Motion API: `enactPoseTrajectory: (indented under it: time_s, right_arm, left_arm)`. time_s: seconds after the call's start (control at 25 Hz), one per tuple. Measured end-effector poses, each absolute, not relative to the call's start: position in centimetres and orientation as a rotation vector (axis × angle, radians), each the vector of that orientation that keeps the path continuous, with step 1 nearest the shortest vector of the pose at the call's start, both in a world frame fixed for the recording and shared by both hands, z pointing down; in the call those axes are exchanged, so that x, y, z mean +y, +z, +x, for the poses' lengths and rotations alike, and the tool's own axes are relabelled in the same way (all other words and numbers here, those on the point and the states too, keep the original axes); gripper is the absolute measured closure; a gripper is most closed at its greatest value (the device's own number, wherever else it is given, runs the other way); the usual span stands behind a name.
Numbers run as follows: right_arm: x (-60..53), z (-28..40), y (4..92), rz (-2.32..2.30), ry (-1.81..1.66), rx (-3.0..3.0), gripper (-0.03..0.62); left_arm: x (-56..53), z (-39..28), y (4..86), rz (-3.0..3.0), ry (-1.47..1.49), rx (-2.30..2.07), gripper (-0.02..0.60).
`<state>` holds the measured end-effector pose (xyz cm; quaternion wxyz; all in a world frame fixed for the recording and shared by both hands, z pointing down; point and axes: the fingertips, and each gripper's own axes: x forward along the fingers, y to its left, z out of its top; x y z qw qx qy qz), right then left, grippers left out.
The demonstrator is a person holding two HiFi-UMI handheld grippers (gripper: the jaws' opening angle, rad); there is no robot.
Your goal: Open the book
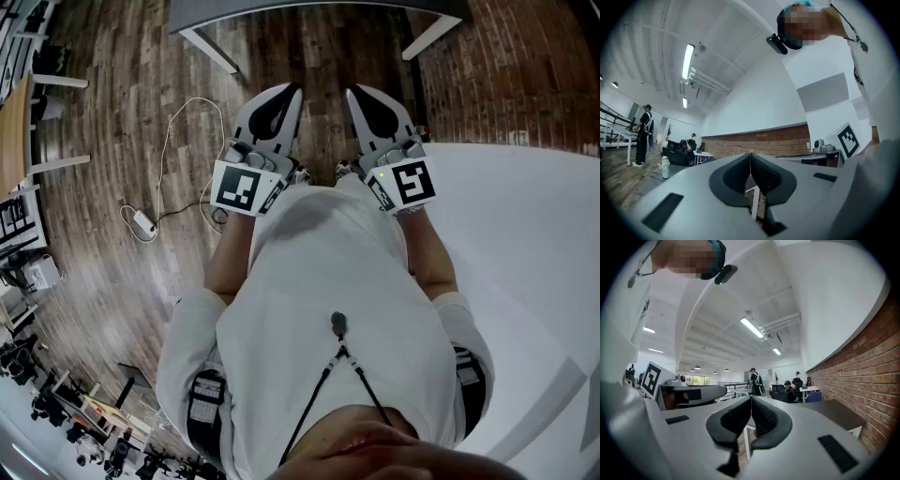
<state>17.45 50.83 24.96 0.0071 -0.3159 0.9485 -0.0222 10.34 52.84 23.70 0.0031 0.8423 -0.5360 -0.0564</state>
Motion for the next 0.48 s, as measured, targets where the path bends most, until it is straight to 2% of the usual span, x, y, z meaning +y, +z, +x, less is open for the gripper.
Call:
enactPoseTrajectory:
  time_s: [0.48]
  right_arm:
    - [49.6, 20.1, 25.3, -0.951, -0.139, 3.004, 0.557]
  left_arm:
    - [52.3, 14.5, 24.2, 2.636, -0.13, -1.677, 0.557]
